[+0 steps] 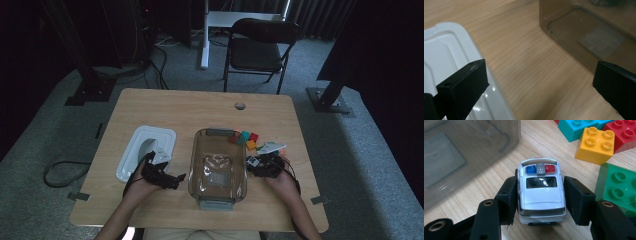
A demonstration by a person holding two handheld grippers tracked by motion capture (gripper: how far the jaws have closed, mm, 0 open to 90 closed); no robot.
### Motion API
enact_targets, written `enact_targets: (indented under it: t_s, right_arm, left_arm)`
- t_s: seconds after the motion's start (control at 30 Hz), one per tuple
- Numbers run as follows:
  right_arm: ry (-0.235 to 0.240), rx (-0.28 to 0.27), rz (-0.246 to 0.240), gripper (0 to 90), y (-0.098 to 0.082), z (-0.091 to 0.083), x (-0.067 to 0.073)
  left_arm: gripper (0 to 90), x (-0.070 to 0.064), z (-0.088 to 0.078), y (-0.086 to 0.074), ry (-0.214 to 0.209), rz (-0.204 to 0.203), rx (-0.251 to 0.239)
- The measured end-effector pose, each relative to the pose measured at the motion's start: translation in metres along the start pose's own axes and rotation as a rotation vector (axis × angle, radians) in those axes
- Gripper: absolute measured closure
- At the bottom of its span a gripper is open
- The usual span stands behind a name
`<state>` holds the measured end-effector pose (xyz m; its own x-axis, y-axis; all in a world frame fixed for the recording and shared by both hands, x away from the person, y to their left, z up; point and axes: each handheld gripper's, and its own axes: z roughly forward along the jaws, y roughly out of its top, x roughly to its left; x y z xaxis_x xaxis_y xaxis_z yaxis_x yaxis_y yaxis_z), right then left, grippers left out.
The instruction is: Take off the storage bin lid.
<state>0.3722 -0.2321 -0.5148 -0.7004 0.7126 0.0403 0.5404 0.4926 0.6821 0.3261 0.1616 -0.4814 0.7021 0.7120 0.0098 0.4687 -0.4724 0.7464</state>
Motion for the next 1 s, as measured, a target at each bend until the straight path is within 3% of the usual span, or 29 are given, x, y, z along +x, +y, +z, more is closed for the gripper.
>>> enact_targets:
  t_s: [0.2,0.33,0.73,0.87,1.0]
  right_arm:
    - [0.003,-0.001,-0.007,47.1,-0.001,0.0,0.0]
    - [0.008,0.0,-0.01,47.3,-0.001,-0.001,-0.001]
    - [0.013,0.018,-0.003,47.7,-0.003,-0.005,0.001]
    - [0.002,-0.001,-0.009,47.9,-0.006,-0.012,0.002]
    - [-0.002,-0.014,0.002,47.9,-0.01,-0.023,0.001]
  left_arm:
    - [0.5,-0.005,0.009,0.017,-0.032,0.041,0.002]
    - [0.5,-0.006,0.015,0.023,-0.026,0.06,0.015]
    - [0.5,-0.013,0.034,0.026,-0.074,0.057,0.032]
    - [0.5,-0.012,0.035,0.026,-0.06,0.049,0.04]
    - [0.5,-0.004,0.025,0.025,-0.019,0.009,0.031]
